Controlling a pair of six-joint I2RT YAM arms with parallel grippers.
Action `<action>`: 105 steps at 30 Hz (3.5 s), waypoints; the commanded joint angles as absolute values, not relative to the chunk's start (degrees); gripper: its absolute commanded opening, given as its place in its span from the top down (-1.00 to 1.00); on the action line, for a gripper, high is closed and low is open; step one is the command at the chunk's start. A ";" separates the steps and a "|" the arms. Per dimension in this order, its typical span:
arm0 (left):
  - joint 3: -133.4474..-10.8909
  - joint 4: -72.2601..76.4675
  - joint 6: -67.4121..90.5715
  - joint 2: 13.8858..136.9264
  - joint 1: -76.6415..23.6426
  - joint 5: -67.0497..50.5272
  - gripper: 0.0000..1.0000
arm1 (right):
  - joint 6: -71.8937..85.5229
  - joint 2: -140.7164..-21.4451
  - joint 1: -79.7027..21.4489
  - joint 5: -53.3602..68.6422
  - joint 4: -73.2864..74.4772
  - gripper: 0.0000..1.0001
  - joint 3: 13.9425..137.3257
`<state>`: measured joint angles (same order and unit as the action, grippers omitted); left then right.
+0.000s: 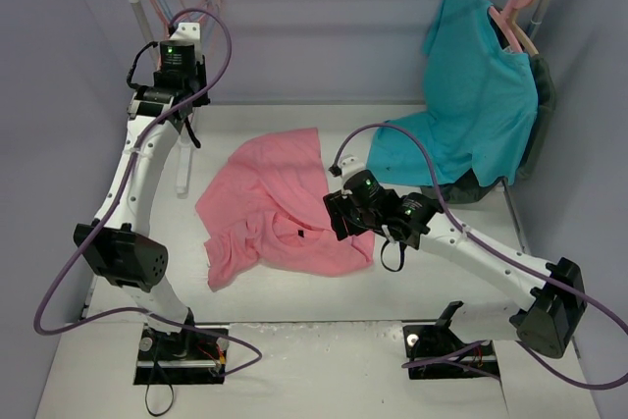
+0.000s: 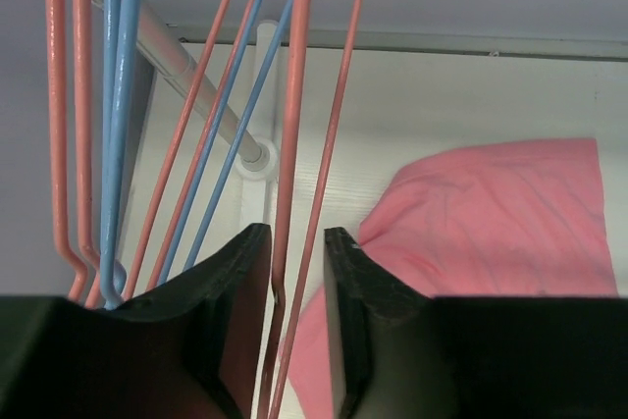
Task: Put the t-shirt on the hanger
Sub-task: Grab a hanger with the left arm, then place tshirt on hanger
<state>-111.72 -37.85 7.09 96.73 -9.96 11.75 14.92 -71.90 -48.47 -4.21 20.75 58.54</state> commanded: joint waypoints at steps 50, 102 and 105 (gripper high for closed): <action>-62.69 -47.55 10.90 50.20 -21.18 -15.29 1.00 | 24.35 -92.54 -47.55 -2.99 11.52 -0.09 61.96; -53.97 -44.47 13.36 45.97 -23.47 -23.02 1.00 | 26.72 -113.46 -34.45 -13.71 11.87 0.33 81.57; -53.44 -44.03 13.36 46.32 -23.90 -24.51 1.00 | 25.32 -113.29 -34.01 -13.80 11.16 0.73 80.78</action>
